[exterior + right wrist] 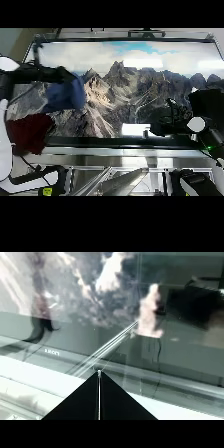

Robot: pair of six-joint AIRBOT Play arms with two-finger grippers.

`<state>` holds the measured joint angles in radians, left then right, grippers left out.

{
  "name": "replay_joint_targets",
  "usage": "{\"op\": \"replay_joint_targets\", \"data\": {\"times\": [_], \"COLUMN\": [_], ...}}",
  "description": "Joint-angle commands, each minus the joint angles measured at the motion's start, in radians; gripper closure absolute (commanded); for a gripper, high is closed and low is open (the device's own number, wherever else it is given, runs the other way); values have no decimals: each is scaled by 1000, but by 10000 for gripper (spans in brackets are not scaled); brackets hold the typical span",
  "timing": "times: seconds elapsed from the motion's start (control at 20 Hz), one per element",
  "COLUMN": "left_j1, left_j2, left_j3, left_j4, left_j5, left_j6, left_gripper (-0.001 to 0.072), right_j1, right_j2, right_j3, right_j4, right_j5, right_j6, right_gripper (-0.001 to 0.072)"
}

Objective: Fold the shirts.

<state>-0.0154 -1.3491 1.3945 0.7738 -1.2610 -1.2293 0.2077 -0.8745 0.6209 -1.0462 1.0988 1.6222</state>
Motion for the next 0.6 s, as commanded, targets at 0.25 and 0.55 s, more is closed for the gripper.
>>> {"op": "replay_joint_targets", "data": {"times": [0.25, 0.55], "left_j1": [-496, -305], "left_j2": [-21, -19], "left_j3": [-303, -161], "left_j4": [21, 75], "left_j5": [90, -46], "left_j6": [10, 12], "left_gripper": [677, -13], "right_j1": [0, -1], "right_j2": [0, -51], "right_j3": [0, 165], "right_j4": [2, -18], "right_j5": [8, -21], "right_j6": [-72, -175], "right_gripper": [506, 206]}}
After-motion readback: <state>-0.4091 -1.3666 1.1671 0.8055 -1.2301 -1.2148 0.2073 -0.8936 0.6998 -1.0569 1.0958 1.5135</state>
